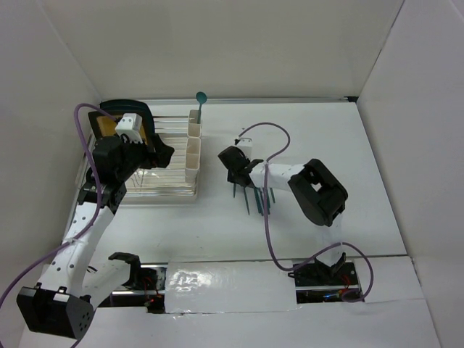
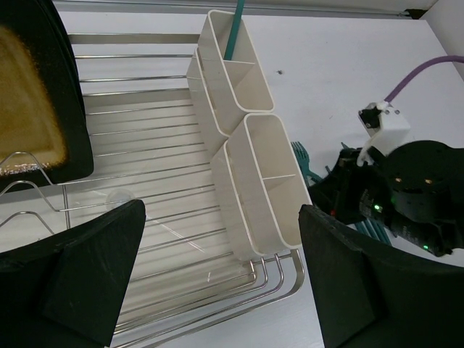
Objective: Sort the eating utensils into containers
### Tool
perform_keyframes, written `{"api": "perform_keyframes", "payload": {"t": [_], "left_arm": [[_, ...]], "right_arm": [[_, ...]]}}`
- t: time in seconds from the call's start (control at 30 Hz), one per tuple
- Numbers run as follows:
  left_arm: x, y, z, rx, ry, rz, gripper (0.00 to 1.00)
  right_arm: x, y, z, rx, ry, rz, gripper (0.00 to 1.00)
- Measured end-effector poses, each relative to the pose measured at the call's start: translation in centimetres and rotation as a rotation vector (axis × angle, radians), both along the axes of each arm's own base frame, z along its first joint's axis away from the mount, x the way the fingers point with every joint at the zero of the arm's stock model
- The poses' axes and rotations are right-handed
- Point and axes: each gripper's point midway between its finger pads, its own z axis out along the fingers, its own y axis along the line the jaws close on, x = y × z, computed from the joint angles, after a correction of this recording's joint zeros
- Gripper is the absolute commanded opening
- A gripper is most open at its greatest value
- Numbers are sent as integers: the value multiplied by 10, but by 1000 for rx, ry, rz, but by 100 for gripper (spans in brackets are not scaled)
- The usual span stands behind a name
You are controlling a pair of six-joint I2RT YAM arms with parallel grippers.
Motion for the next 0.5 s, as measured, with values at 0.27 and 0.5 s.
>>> {"api": "perform_keyframes", "payload": {"t": [0.27,0.5], "left_arm": [[1,0,-2,1,4,0,100],[3,-2,-5,0,13,-9,100]], "right_arm": [[-46,-14,72,140,-112,233,0],[-25,1,229,357,-584,458,0]]}}
